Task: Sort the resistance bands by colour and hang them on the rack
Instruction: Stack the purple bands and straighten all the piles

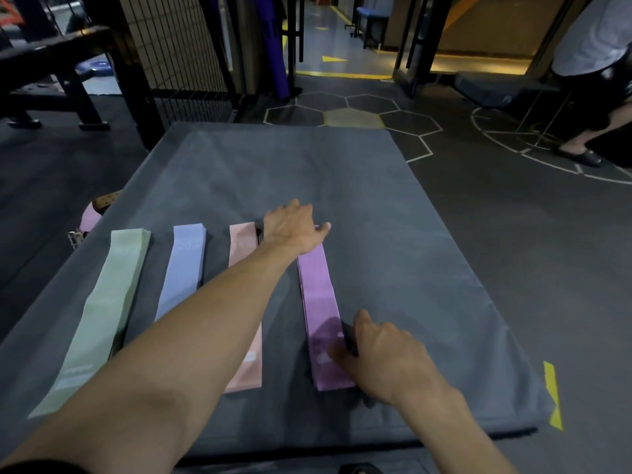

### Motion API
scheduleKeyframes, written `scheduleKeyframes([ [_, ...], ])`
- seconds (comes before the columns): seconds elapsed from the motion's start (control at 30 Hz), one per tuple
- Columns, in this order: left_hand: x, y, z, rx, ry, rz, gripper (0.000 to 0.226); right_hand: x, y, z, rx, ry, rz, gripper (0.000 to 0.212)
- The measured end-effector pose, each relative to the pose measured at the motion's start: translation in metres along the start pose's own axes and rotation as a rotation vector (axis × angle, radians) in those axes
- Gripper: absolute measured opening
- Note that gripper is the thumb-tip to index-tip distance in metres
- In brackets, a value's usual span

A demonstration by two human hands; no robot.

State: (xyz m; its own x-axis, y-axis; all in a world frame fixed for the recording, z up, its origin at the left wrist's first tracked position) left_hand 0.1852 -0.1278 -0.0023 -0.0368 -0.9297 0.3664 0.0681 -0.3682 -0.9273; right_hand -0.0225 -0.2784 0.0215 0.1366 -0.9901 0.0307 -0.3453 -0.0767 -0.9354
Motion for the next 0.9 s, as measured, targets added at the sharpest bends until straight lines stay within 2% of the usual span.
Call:
scheduleKeyframes([
  [0.1,0.009,0.008,-0.005,-0.001,-0.040,0.089,0.063,-0.008,0.002,-0.002,0.007,0.030,-0.008,0.061],
  [0.23,0.017,0.018,-0.003,0.046,-0.039,0.102,0.053,-0.013,0.001,-0.003,-0.008,0.065,0.019,0.075],
  [0.4,0.016,0.015,0.000,0.014,-0.014,0.048,0.037,-0.012,0.000,-0.002,-0.033,0.069,0.034,0.064],
  [0.5,0.012,0.012,0.001,-0.023,-0.009,0.022,0.044,-0.011,-0.001,-0.003,-0.039,0.064,0.052,0.062],
  [0.6,0.007,0.001,0.011,-0.130,-0.068,-0.032,0.054,-0.008,-0.001,-0.006,-0.049,0.050,0.072,0.061],
  [0.7,0.002,-0.011,0.021,-0.267,-0.033,-0.031,0.039,-0.005,-0.002,-0.008,-0.063,0.038,0.075,0.061],
  [0.77,-0.003,-0.014,0.023,-0.303,-0.013,-0.009,0.025,-0.005,-0.003,-0.008,-0.071,0.033,0.074,0.060],
  [0.83,-0.008,-0.014,0.022,-0.271,-0.011,0.005,0.016,-0.005,-0.003,-0.007,-0.076,0.028,0.068,0.059],
  [0.9,-0.009,-0.014,0.018,-0.202,0.007,-0.004,0.018,-0.006,-0.002,-0.007,-0.083,0.019,0.062,0.056],
])
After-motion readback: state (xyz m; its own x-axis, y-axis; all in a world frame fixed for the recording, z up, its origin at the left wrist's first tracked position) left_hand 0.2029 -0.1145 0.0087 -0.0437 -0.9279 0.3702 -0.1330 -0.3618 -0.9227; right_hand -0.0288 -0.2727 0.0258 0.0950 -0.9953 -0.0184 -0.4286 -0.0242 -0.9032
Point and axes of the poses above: each hand's wrist, its own z-axis towards the middle knuckle, its own y-axis out of the palm, x = y × z, the point moved 2 cm from there along z, towards the middle knuckle, and after that the axes turned 13 degrees about -z, right-handed, at the moved point
